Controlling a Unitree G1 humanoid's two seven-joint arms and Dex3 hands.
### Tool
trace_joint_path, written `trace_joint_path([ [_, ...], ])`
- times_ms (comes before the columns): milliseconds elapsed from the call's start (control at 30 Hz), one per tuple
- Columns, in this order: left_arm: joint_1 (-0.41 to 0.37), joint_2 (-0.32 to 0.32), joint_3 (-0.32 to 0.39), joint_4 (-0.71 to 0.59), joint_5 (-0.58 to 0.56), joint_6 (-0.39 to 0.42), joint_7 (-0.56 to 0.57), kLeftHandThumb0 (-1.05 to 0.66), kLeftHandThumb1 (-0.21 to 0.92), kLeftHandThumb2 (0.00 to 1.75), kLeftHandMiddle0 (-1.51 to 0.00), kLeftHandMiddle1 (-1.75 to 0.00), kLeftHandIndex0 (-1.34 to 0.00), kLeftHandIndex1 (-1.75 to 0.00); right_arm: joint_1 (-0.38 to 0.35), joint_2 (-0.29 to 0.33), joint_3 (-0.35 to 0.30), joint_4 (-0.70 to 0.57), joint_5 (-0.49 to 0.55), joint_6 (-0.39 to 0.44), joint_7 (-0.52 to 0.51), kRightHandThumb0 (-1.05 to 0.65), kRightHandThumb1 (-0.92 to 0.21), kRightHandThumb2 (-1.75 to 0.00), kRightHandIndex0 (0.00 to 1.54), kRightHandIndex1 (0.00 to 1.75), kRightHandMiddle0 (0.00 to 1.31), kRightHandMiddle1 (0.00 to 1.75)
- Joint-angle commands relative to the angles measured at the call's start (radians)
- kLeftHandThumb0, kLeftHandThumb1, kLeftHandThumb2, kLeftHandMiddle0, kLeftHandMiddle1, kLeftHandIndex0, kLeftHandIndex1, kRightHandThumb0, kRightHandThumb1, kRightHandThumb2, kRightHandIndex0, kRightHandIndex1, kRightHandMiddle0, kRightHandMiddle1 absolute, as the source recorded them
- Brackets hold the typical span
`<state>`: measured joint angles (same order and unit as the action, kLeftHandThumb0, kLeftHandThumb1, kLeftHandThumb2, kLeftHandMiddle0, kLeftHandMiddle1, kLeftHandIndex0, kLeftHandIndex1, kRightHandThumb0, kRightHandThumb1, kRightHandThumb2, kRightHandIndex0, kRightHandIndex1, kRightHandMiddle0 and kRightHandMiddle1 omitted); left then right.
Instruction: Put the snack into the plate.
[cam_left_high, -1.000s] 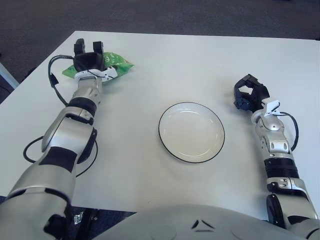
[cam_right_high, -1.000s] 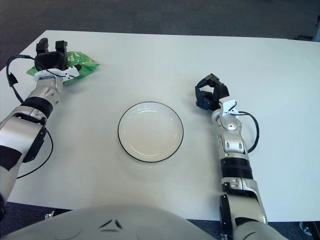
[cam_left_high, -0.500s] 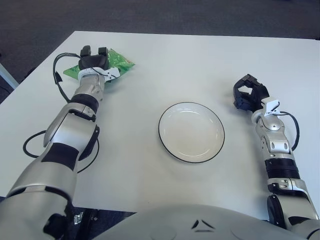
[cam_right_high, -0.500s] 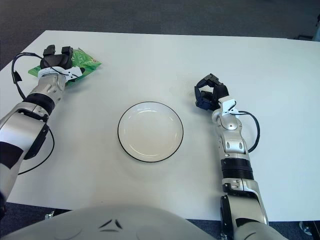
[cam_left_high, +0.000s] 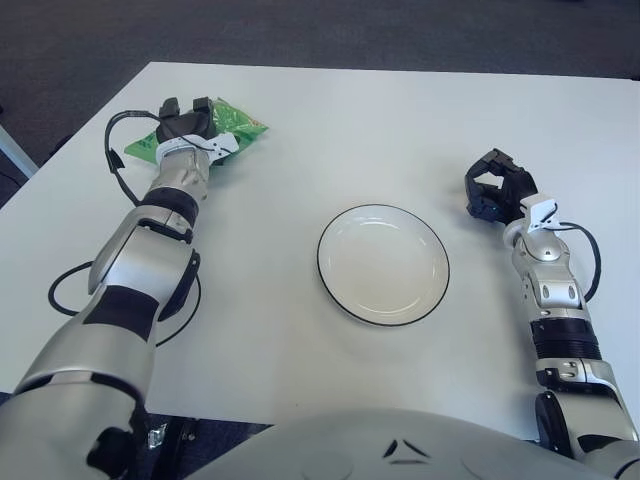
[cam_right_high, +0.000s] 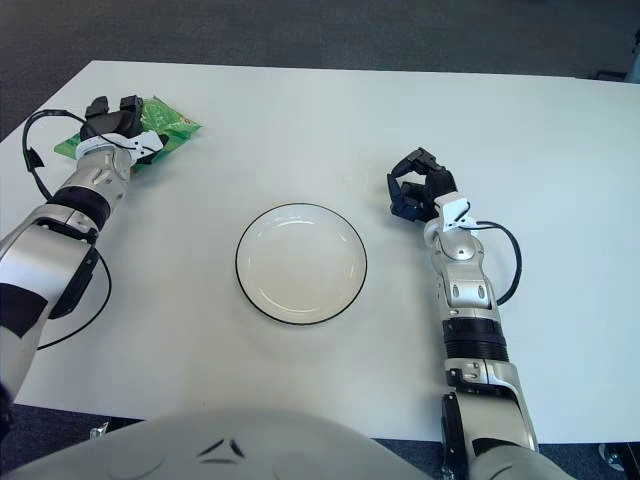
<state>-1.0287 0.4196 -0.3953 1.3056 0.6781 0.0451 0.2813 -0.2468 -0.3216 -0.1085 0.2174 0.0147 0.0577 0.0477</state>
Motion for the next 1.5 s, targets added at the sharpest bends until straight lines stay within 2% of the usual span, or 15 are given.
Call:
trace_joint_path([
  [0,0.023,-0.010,-0.006,0.032,-0.004,-0.017,0.015,-1.05,0.92,0.97,-0.08,-0.50,0.00,-0.68,0.063,0.015,0.029,0.050,-0.016,0.080,0.028,-0.41,-0.56,-1.02,1.10,1.75,0.43,1.75],
  [33,0.030,-0.010,-0.008,0.038,-0.003,-0.023,0.025,-1.05,0.92,0.97,-0.07,-0.57,0.00,-0.70,0.062,0.014,0.029,0.050,-0.016,0.082,0.029,-0.41,-0.56,-1.02,1.10,1.75,0.43,1.75],
  [100,0.033,-0.010,-0.010,0.043,-0.002,-0.030,0.039,-1.05,0.92,0.96,-0.03,-0.91,0.00,-0.76,0.061,0.015,0.031,0.049,-0.016,0.083,0.030,-0.41,-0.56,-1.01,1.10,1.75,0.43,1.75],
  [233,0.038,-0.010,-0.009,0.050,-0.006,-0.028,0.061,-1.05,0.92,0.95,-0.01,-1.15,0.00,-0.81,0.062,0.014,0.036,0.045,-0.020,0.085,0.032,-0.41,-0.56,-1.01,1.11,1.75,0.43,1.75],
  [400,0.050,-0.006,-0.007,0.062,-0.007,-0.026,0.097,-0.89,0.92,0.63,-0.02,-1.61,0.00,-1.02,0.065,0.010,0.046,0.034,-0.023,0.099,0.040,-0.41,-0.57,-1.00,1.12,1.75,0.42,1.75],
  [467,0.054,-0.008,-0.015,0.065,0.001,-0.022,0.110,-0.84,0.91,0.58,-0.06,-1.68,0.00,-1.12,0.065,0.008,0.049,0.032,-0.025,0.099,0.042,-0.41,-0.57,-1.00,1.13,1.75,0.42,1.75],
  [600,0.062,-0.009,-0.024,0.067,0.007,-0.023,0.133,-0.71,0.78,0.67,-0.21,-1.73,0.00,-1.35,0.067,0.003,0.055,0.025,-0.031,0.102,0.043,-0.41,-0.58,-0.99,1.13,1.75,0.41,1.75],
  [667,0.071,-0.010,-0.027,0.068,0.008,-0.027,0.151,-0.59,0.63,0.84,-0.33,-1.74,0.00,-1.52,0.067,0.001,0.058,0.026,-0.034,0.099,0.045,-0.41,-0.58,-0.98,1.13,1.75,0.41,1.75],
  [733,0.081,-0.011,-0.032,0.069,0.011,-0.032,0.177,-0.10,0.53,1.01,-0.42,-1.74,0.00,-1.61,0.067,-0.002,0.061,0.029,-0.038,0.094,0.048,-0.41,-0.59,-0.98,1.13,1.75,0.41,1.75],
  [800,0.087,-0.012,-0.036,0.070,0.014,-0.034,0.194,0.22,0.43,1.15,-0.51,-1.74,0.00,-1.67,0.066,-0.003,0.062,0.030,-0.041,0.092,0.051,-0.41,-0.59,-0.98,1.11,1.75,0.41,1.75],
  [933,0.092,-0.012,-0.051,0.071,0.025,-0.036,0.233,0.39,0.36,1.25,-0.56,-1.75,-0.03,-1.72,0.068,-0.004,0.067,0.027,-0.051,0.088,0.056,-0.41,-0.60,-0.96,1.10,1.75,0.40,1.75],
  [1000,0.094,-0.011,-0.058,0.072,0.030,-0.038,0.246,0.43,0.33,1.28,-0.58,-1.75,-0.11,-1.74,0.070,-0.005,0.072,0.019,-0.057,0.090,0.059,-0.40,-0.61,-0.96,1.10,1.75,0.39,1.75],
  [1067,0.095,-0.012,-0.062,0.072,0.033,-0.043,0.257,0.22,0.27,1.36,-0.64,-1.72,-0.29,-1.74,0.072,-0.009,0.078,0.012,-0.063,0.093,0.063,-0.40,-0.61,-0.95,1.10,1.75,0.39,1.75],
  [1167,0.096,-0.011,-0.062,0.072,0.030,-0.053,0.262,0.07,0.14,1.47,-0.76,-1.61,-0.51,-1.74,0.073,-0.012,0.085,0.003,-0.069,0.100,0.068,-0.40,-0.61,-0.95,1.12,1.75,0.39,1.75],
  [1467,0.088,-0.013,-0.029,0.068,-0.010,-0.108,0.233,0.01,-0.04,1.58,-0.98,-1.33,-0.73,-1.75,0.080,-0.018,0.089,-0.010,-0.065,0.107,0.090,-0.40,-0.62,-0.94,1.08,1.75,0.39,1.75],
])
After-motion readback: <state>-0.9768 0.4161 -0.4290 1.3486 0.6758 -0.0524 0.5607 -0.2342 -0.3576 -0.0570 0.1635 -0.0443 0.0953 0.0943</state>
